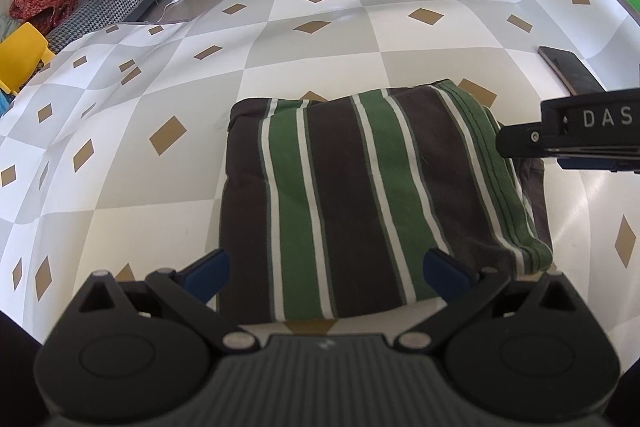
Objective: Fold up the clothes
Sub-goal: 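Bring both open grippers to the edge of the striped bundle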
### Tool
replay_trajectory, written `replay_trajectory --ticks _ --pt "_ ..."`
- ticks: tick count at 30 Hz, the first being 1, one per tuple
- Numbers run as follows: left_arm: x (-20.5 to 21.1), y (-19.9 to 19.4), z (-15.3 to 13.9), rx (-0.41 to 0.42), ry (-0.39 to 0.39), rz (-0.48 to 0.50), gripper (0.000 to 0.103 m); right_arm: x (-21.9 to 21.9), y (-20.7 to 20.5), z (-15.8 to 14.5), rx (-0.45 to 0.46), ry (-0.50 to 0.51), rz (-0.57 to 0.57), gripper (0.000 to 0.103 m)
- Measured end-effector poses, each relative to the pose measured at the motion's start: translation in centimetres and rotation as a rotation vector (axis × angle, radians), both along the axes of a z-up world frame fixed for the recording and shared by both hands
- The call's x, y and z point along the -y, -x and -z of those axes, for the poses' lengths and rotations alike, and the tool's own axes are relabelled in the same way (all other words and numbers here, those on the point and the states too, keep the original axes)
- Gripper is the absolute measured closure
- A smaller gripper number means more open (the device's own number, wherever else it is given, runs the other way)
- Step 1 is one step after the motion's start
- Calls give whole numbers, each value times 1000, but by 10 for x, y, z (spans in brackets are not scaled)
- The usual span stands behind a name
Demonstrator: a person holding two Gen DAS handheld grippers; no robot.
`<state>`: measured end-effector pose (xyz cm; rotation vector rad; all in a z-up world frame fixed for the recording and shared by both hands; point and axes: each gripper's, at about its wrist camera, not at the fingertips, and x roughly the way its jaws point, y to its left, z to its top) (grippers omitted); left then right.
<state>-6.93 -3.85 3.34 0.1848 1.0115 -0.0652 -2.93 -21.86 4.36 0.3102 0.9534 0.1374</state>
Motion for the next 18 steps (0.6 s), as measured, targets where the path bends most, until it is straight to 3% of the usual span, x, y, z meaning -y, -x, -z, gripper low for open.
replay_trajectory --ticks 18 --pt "5 6 -6 2 0 12 0 -1 1 1 -12 -37 -20 39"
